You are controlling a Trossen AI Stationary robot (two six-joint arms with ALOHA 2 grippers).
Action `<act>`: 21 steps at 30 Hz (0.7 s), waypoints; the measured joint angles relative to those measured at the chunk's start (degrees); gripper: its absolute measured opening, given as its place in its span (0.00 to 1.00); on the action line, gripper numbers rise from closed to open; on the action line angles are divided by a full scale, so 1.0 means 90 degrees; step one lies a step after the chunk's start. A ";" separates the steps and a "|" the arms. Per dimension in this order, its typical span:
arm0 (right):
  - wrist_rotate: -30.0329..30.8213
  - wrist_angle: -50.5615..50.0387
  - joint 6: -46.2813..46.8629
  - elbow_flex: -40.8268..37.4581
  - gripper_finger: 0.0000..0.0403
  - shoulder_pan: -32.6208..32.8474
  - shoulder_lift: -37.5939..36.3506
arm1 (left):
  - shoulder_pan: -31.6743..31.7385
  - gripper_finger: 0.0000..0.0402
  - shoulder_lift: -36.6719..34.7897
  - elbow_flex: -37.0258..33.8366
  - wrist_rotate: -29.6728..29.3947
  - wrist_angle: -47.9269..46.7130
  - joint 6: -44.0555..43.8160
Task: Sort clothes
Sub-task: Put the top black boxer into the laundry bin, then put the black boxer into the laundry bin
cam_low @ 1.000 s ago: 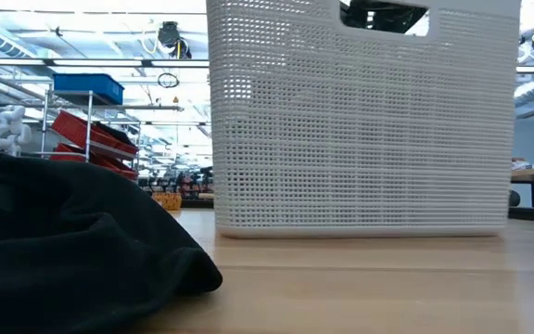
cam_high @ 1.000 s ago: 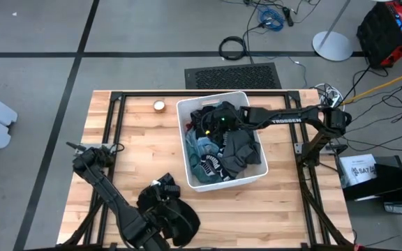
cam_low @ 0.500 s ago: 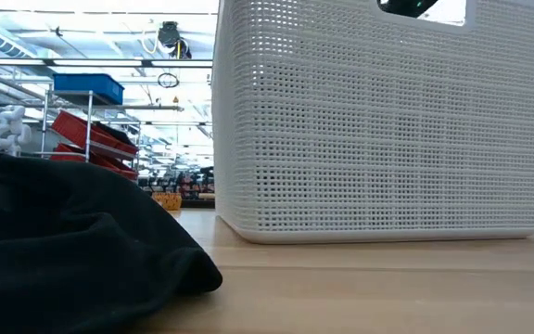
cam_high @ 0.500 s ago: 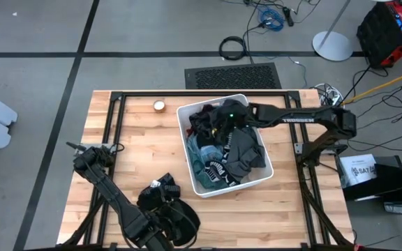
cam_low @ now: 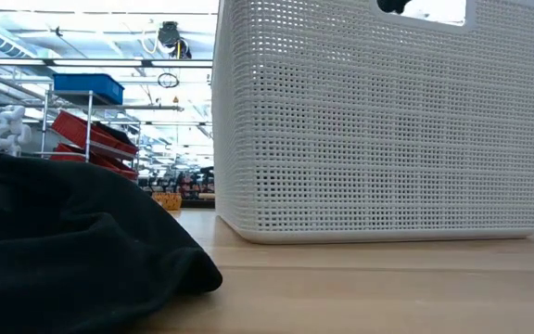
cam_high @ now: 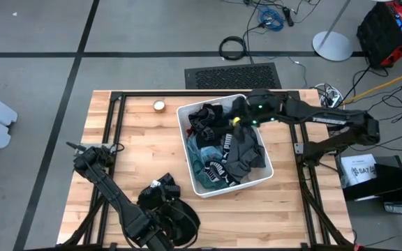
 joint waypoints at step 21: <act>0.1238 0.0078 0.1024 0.0005 0.63 0.5166 -0.0231 | -0.0146 0.50 -0.0042 -0.0107 0.1163 -0.1545 -0.0631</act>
